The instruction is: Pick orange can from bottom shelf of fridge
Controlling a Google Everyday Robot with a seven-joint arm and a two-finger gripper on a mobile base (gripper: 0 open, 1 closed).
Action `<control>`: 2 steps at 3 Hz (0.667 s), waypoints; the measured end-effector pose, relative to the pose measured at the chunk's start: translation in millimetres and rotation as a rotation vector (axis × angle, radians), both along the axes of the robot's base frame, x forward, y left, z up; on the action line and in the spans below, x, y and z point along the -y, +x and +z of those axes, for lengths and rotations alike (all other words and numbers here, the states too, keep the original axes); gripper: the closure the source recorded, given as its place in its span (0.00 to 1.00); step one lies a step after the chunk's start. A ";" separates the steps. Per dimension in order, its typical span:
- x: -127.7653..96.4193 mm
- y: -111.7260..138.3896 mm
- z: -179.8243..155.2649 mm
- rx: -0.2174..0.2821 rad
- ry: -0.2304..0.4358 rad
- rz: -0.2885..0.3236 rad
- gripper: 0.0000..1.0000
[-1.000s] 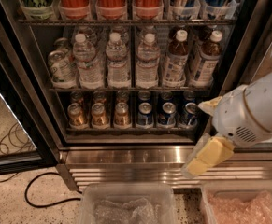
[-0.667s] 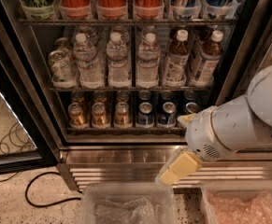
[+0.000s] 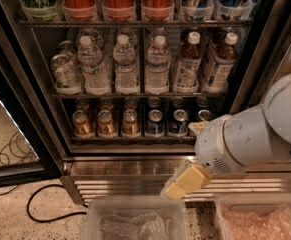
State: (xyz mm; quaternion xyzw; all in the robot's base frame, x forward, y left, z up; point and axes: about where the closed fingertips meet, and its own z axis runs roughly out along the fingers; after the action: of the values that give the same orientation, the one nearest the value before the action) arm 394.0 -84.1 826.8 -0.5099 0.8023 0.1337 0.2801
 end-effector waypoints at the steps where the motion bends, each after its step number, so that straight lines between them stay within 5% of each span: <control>1: -17.1 -7.5 -9.7 0.025 0.068 -0.066 0.00; 2: -37.1 -7.0 -42.0 0.032 0.193 -0.113 0.00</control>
Offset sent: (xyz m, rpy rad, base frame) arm -0.0012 0.0719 -0.0714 0.4596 -0.0274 -0.1725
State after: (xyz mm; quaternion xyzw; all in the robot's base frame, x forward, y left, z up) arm 387.1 -47.0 784.7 -0.4367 0.8086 0.1860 0.3478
